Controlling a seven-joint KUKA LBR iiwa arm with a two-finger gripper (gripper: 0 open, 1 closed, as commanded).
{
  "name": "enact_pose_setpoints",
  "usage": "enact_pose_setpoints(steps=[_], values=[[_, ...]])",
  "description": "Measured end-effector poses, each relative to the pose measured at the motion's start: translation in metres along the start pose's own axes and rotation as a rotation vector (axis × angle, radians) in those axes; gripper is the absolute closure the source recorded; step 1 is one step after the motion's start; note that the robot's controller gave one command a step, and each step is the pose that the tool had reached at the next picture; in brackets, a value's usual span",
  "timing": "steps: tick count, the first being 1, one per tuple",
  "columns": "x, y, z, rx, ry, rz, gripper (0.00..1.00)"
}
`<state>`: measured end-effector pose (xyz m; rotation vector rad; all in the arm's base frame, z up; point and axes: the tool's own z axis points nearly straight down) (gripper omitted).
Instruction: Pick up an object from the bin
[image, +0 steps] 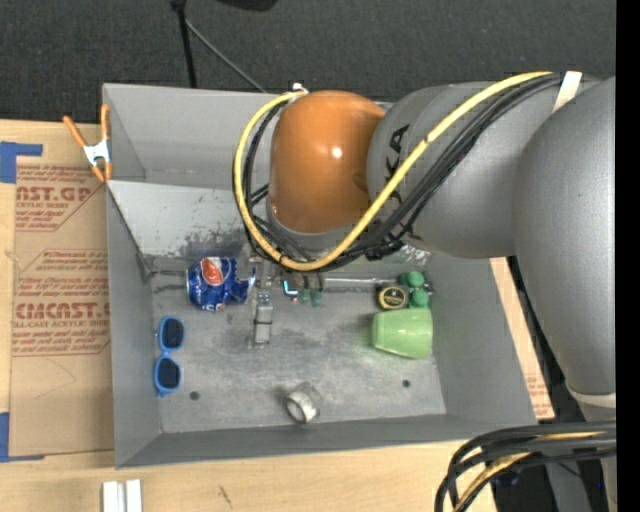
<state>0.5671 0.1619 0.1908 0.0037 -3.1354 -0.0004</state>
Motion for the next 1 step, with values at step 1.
enact_pose_setpoints(steps=[1], values=[[-0.0151, 0.0292, 0.0857, 0.0, -0.002, 0.329, 0.0]])
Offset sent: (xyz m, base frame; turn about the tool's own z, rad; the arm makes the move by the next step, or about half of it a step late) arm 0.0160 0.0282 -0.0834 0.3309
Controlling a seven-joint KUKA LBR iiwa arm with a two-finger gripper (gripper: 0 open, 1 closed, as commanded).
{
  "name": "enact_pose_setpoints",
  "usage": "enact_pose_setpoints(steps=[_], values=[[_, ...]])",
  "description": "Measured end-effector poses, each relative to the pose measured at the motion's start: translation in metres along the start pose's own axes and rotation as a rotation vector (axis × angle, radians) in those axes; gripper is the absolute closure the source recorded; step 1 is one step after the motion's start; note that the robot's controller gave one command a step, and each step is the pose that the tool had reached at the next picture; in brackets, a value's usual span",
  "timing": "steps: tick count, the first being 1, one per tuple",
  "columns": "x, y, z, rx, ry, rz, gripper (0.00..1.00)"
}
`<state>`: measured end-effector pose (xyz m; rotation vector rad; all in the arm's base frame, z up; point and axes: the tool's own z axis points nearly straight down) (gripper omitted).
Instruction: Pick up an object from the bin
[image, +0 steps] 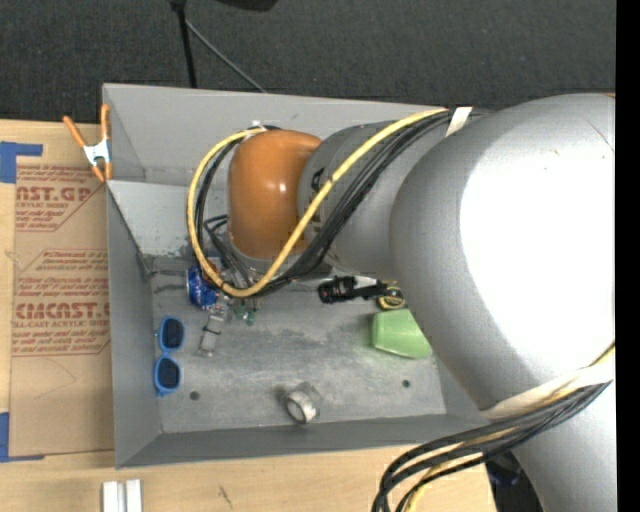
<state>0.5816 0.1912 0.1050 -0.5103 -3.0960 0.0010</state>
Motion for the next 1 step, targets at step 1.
enact_pose_setpoints(steps=[1], values=[[-0.0116, -0.0146, 0.0254, -0.007, -0.01, 0.152, 0.0]])
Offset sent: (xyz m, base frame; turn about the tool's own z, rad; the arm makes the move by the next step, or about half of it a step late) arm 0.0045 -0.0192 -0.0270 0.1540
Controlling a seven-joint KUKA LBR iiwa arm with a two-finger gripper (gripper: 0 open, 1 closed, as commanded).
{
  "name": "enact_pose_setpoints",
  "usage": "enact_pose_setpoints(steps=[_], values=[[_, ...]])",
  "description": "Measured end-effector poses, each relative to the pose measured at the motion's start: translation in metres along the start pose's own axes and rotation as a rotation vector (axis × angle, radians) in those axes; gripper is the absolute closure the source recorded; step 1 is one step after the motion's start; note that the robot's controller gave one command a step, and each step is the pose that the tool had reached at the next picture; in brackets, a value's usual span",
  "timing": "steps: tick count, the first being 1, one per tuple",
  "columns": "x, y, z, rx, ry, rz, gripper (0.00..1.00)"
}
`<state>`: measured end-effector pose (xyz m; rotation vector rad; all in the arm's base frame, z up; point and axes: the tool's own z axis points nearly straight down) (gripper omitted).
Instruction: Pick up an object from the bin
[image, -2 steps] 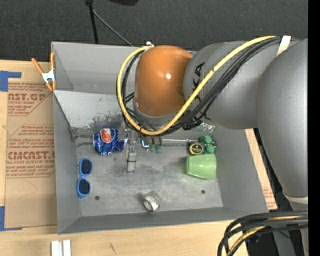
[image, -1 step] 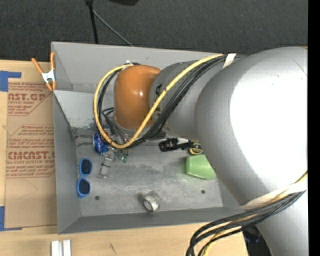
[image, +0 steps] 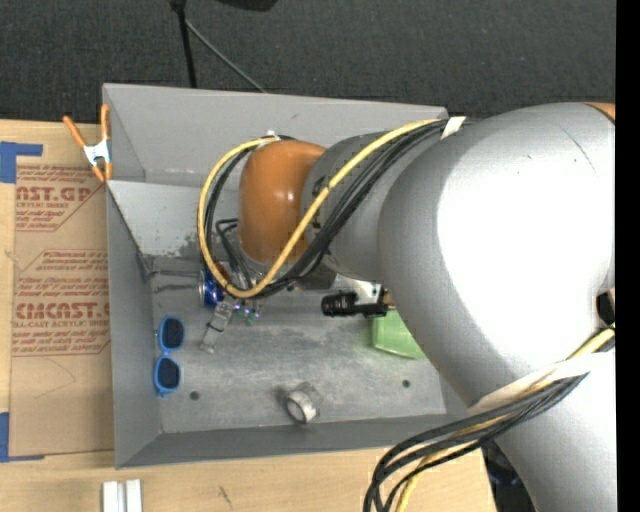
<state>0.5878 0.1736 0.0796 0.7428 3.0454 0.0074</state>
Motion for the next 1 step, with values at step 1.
enact_pose_setpoints(steps=[1], values=[[-0.0005, -0.0002, -0.0006, 0.0, -0.001, 0.0, 1.0]])
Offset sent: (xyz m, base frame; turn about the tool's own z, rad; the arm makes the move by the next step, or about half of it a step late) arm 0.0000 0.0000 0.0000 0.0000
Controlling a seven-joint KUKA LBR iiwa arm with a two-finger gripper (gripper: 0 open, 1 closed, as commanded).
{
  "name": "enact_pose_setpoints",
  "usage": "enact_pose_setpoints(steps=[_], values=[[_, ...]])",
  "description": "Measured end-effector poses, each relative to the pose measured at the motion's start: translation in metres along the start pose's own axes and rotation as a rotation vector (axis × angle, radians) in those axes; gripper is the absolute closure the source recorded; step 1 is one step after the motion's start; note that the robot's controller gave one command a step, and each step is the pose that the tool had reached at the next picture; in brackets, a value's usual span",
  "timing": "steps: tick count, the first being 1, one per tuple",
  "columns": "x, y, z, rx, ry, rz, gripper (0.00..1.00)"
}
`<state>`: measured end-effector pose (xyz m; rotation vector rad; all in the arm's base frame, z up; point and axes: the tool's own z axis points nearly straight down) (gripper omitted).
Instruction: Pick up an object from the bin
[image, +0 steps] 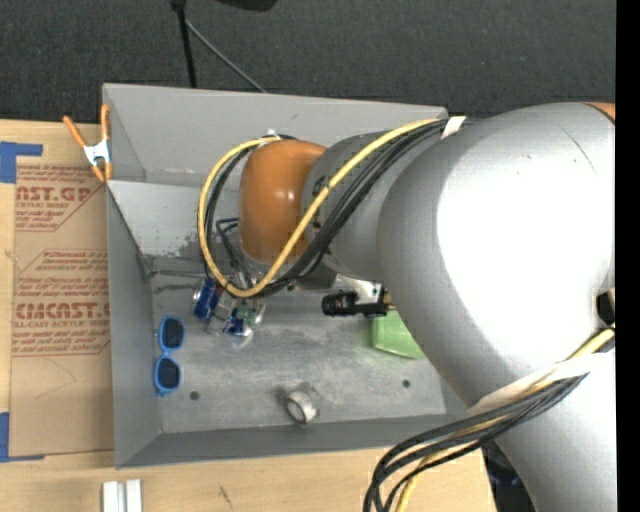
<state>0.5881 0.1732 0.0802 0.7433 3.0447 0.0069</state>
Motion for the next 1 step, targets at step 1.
enact_pose_setpoints(steps=[1], values=[[0.0416, -0.0103, -0.1267, 0.0, 0.002, 0.013, 1.0]])
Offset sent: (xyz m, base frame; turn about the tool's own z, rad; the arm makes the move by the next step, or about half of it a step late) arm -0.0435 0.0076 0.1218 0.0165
